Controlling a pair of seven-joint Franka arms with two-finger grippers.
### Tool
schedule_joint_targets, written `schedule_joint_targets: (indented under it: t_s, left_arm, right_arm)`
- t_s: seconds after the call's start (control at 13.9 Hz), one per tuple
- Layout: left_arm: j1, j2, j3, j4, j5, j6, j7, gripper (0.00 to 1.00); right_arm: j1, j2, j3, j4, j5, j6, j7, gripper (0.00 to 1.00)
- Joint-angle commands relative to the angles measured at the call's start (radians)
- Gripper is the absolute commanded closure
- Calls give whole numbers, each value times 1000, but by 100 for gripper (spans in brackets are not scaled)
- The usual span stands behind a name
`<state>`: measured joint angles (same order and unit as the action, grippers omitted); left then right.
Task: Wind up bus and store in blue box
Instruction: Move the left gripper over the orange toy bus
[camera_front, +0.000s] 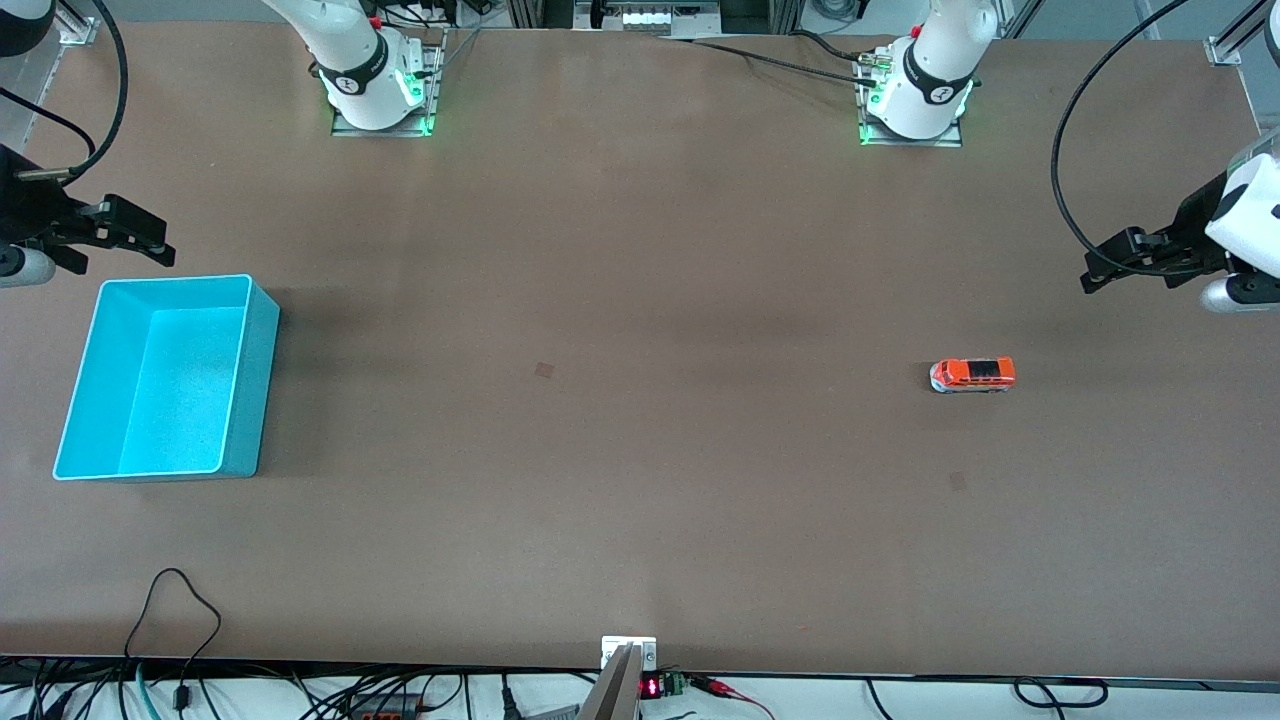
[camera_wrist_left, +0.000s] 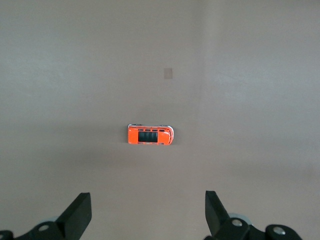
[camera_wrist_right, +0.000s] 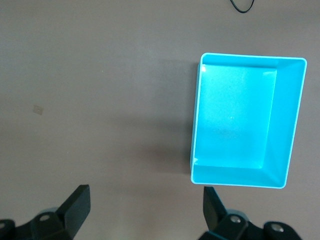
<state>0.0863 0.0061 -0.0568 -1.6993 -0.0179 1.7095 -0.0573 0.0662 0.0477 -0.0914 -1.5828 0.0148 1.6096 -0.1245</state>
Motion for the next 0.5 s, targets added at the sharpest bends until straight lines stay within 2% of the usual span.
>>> schedule_joint_targets:
  t_s: [0.0,0.14,0.43]
  left_arm:
    - [0,-37,2,-26,-10,-11,19,0]
    - [-7,-23,-2,-28,-10,-17,28,0]
    - [-11,64,-6,-42,-10,-31,100,0]
  right_arm:
    - [-8,1,4,11,17,-8,-10,0]
    - [-8,1,4,11,17,-10,-10,0]
    - [-9,1,4,11,19,-10,-12,0]
